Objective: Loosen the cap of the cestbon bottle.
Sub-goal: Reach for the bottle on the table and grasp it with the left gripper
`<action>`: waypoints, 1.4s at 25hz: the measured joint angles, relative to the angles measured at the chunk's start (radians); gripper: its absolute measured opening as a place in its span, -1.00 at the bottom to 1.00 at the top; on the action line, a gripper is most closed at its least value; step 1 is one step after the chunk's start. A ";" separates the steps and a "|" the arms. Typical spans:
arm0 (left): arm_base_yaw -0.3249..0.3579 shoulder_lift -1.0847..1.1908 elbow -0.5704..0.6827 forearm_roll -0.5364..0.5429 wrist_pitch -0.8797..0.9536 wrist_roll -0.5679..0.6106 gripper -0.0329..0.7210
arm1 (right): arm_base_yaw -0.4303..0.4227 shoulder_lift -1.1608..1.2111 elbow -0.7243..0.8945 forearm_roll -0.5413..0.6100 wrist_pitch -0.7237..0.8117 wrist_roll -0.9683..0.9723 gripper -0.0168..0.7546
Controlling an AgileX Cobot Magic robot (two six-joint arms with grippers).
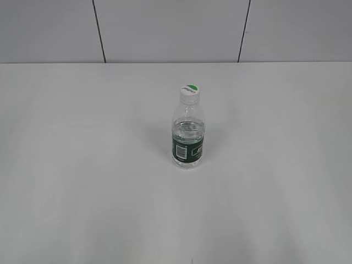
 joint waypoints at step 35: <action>0.000 0.000 0.000 0.000 0.000 0.000 -0.27 | 0.000 0.000 0.000 0.000 0.000 0.000 0.57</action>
